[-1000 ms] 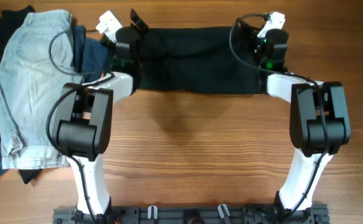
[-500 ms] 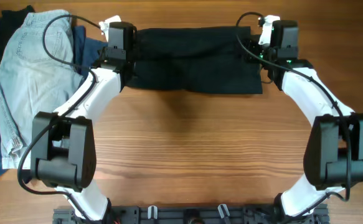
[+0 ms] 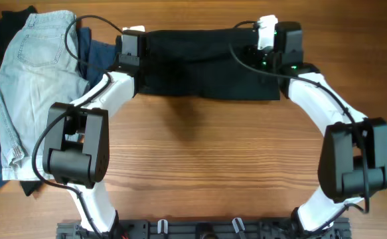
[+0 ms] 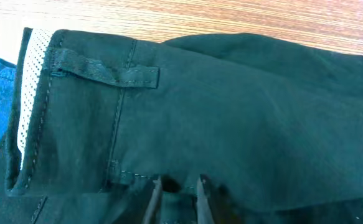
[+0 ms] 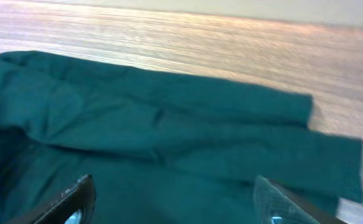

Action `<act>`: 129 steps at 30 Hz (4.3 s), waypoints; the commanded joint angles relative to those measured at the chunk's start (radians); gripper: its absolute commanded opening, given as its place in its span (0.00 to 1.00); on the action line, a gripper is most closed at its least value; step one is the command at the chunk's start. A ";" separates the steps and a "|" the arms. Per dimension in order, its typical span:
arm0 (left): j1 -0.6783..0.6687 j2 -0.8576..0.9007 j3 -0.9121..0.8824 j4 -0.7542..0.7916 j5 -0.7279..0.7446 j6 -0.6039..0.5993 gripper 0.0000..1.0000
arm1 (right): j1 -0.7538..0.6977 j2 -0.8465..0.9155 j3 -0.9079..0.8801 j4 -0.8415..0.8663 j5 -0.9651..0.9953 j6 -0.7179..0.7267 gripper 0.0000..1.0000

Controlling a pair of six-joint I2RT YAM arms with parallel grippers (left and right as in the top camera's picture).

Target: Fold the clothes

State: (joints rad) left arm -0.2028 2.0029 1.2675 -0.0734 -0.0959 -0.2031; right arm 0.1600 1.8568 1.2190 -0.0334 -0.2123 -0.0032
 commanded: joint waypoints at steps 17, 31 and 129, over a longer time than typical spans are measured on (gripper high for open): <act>-0.011 -0.080 0.001 -0.024 0.017 0.031 0.16 | 0.213 0.325 0.069 0.247 -0.093 0.032 0.21; -0.026 -0.092 0.001 -0.081 0.017 0.008 0.19 | 0.193 0.444 0.471 0.257 0.006 0.030 0.20; -0.034 0.620 1.196 -0.843 0.159 -0.010 0.14 | 0.130 0.521 0.736 -0.516 -0.162 0.126 1.00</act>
State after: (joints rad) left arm -0.2329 2.5813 2.4619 -0.9882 0.0513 -0.2218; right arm 0.2878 2.3222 1.9514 -0.6247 -0.3836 0.0608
